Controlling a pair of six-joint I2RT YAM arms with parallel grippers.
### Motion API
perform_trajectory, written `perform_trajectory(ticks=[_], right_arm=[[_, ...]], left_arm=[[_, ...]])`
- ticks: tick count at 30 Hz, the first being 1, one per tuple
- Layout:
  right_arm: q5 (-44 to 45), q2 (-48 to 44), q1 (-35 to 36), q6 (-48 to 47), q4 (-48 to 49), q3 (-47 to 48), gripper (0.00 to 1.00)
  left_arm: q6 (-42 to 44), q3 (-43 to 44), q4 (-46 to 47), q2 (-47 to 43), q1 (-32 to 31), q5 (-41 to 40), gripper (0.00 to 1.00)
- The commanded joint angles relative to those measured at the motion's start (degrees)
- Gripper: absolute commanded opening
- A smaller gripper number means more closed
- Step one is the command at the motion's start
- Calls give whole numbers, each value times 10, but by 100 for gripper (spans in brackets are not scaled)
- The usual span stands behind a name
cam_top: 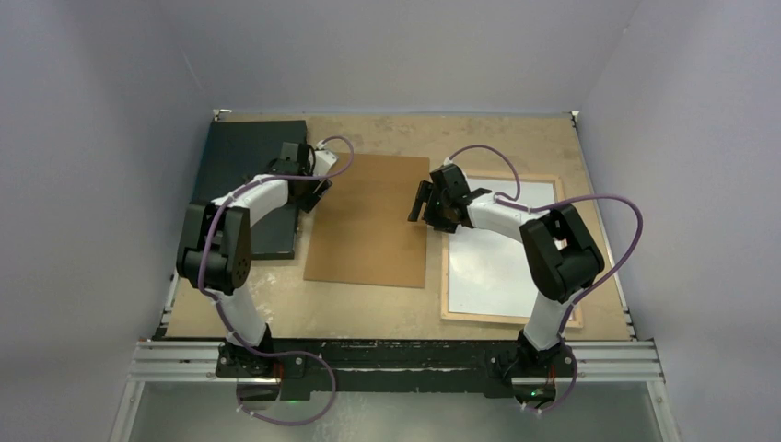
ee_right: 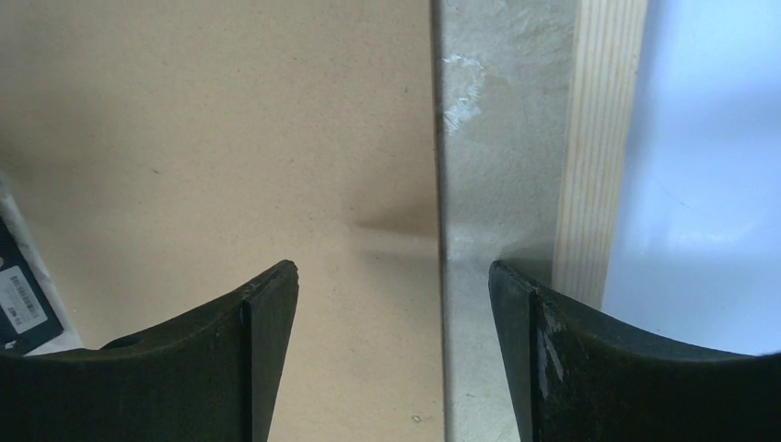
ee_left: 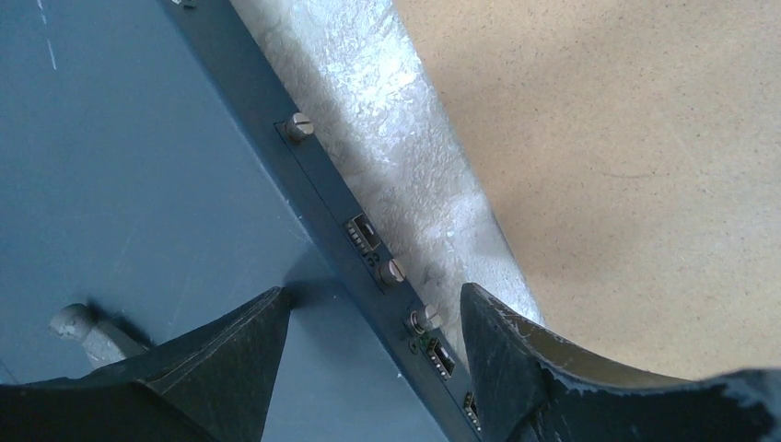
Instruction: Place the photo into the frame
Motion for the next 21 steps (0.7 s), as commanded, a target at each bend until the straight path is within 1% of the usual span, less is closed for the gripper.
perform_trajectory(ticks=[1, 9, 14, 21], right_arm=[[-13, 23, 2, 9, 7, 6, 79], [-3, 19, 2, 36, 8, -1, 81], [2, 8, 3, 60, 25, -27, 85], [-13, 13, 5, 79, 39, -37, 86]], left_arm=[[0, -15, 44, 21, -22, -17, 66], [-8, -24, 61, 50, -45, -26, 64], [-25, -19, 58, 72, -60, 0, 63], [-39, -16, 53, 95, -81, 25, 63]])
